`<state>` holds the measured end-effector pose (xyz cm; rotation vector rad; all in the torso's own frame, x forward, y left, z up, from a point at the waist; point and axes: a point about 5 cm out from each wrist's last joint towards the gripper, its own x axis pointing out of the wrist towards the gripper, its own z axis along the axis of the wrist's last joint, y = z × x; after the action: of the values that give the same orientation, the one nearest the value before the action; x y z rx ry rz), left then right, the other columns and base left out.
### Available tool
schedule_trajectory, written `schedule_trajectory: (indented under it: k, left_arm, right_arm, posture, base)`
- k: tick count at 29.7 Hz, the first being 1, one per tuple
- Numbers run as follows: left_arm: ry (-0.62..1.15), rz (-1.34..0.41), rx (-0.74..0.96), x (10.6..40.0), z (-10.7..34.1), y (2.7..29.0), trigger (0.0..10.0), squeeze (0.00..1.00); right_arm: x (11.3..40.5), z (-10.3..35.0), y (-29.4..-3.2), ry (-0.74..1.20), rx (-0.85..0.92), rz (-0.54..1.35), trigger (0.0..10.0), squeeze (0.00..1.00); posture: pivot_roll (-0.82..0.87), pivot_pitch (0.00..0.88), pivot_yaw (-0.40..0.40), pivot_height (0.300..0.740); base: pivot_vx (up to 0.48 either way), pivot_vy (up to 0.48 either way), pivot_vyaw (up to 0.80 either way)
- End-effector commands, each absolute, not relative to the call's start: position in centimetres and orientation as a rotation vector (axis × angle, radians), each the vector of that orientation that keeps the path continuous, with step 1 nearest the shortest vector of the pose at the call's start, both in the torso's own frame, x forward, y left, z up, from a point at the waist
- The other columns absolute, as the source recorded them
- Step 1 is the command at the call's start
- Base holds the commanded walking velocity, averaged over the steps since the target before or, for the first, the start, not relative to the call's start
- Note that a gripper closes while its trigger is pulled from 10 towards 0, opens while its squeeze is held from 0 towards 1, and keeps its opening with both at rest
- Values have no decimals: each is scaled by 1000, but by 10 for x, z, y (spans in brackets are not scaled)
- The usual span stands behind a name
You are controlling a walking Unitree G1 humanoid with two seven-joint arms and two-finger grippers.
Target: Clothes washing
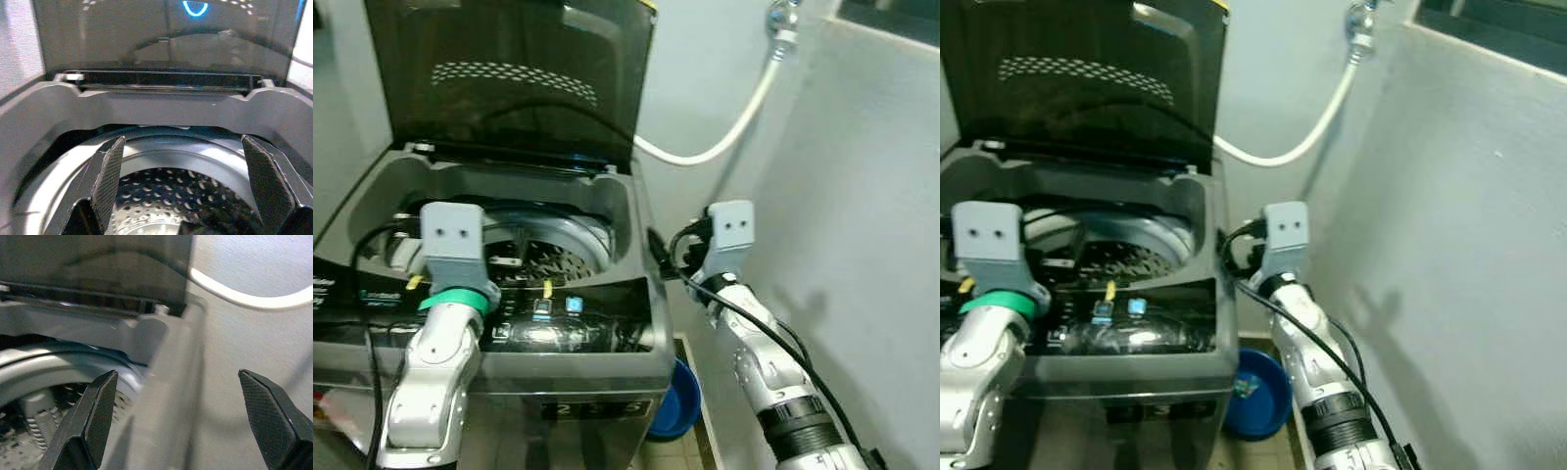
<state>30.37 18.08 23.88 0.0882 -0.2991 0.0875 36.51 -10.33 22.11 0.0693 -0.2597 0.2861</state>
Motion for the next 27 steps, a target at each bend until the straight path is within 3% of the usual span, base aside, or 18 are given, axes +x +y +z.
schedule_trajectory:
  k: [1,11,18,21,27]
  left_arm:
    - [-300,63,98,301,236,176,10000,0]
    - [-300,76,89,311,239,182,10000,0]
    - [-382,79,-26,316,244,179,10000,0]
    - [-399,129,-48,314,237,179,10000,0]
    - [-316,55,49,300,210,191,10000,0]
  right_arm:
    - [366,226,-108,-292,46,254,10000,0]
    - [369,234,-111,-316,40,210,10000,0]
    - [374,235,-114,-323,-57,183,10000,0]
    - [372,229,-123,-317,-63,179,10000,0]
    - [363,208,-152,-247,5,135,10000,0]
  posture:
    - [92,0,-53,740]
    - [67,0,-44,740]
    - [82,0,-29,740]
    - [85,0,-30,740]
    - [84,0,-51,740]
  base:
    - [0,0,800]
    - [0,0,800]
    - [0,0,800]
    - [0,0,800]
    - [0,0,800]
